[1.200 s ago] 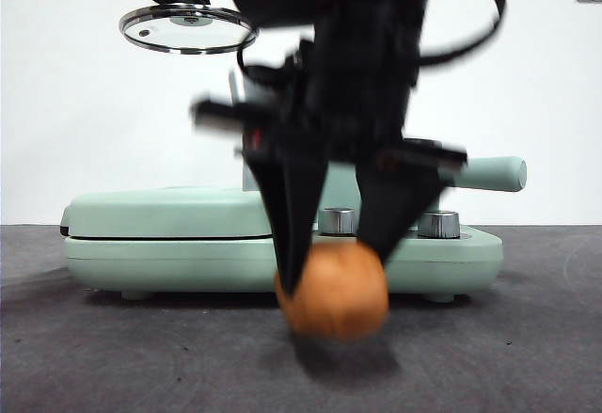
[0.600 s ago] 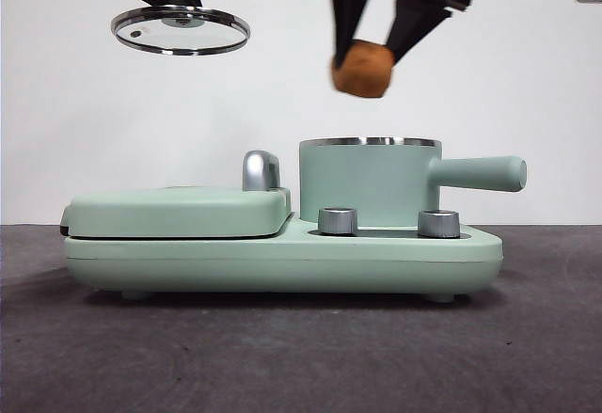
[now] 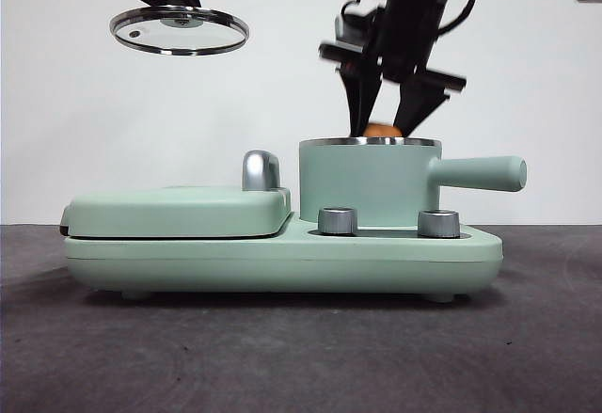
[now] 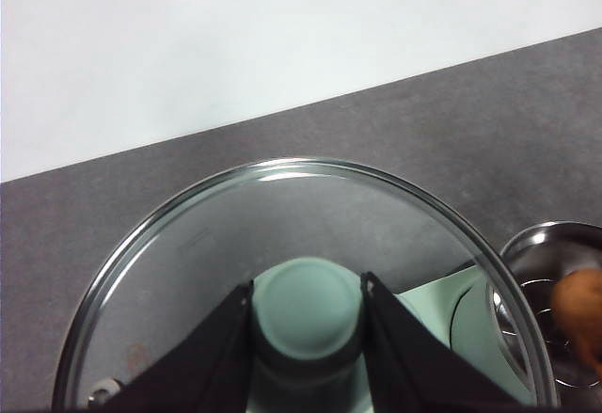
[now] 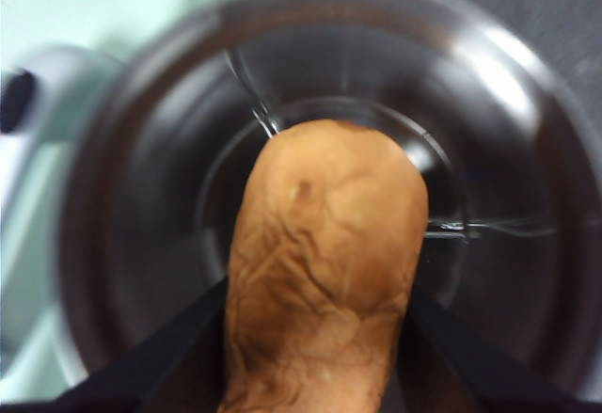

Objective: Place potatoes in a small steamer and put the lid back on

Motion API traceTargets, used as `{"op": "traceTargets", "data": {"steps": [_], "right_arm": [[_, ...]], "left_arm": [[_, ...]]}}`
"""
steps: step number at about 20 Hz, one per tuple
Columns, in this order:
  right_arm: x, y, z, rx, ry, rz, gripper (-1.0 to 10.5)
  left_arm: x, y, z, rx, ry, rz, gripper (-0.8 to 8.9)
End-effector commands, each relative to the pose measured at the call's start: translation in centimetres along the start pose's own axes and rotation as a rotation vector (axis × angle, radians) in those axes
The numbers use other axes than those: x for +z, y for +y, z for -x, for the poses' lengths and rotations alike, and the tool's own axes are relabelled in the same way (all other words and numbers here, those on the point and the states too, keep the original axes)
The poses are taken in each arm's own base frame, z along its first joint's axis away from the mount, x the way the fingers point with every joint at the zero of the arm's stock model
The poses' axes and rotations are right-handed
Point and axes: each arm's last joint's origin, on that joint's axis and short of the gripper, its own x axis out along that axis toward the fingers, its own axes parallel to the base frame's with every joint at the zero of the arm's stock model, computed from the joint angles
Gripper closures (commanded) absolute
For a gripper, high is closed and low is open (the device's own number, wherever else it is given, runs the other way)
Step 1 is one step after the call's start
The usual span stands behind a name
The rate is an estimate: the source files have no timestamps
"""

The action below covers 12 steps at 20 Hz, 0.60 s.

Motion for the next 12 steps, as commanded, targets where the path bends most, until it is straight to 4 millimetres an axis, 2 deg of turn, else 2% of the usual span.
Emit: {"op": "traceTargets", "data": {"steps": [1,3,4,7,10,12], "right_arm": [[0.2,0.2,-1.2,0.001,0.037,0.030,7.8],[0.1,0.1,-1.9,-0.002,0.067,0.044,7.6],[0.1,0.1,-1.9,-0.002,0.066,0.050,7.2],[0.7,0.3,-1.0,0.002,0.030,0.054,5.0],[1.5,0.9,3.1,0.001,0.012,0.060,4.9],[1.0,1.1,6.0,-0.003,0.041,0.056,4.9]], "left_arm": [[1.1,-0.1,0.3,-0.002,-0.058,-0.006,7.92],[1.1,-0.1,0.3,-0.002,-0.058,-0.006,7.92],[1.1,-0.1,0.3,-0.002,-0.058,-0.006,7.92],[1.1,-0.1,0.3,-0.002,-0.056,-0.006,7.92],[0.9,-0.2,0.3,-0.003,-0.037,-0.004,7.92],[0.9,-0.4,0.3,-0.008,-0.036,0.004,7.92]]}}
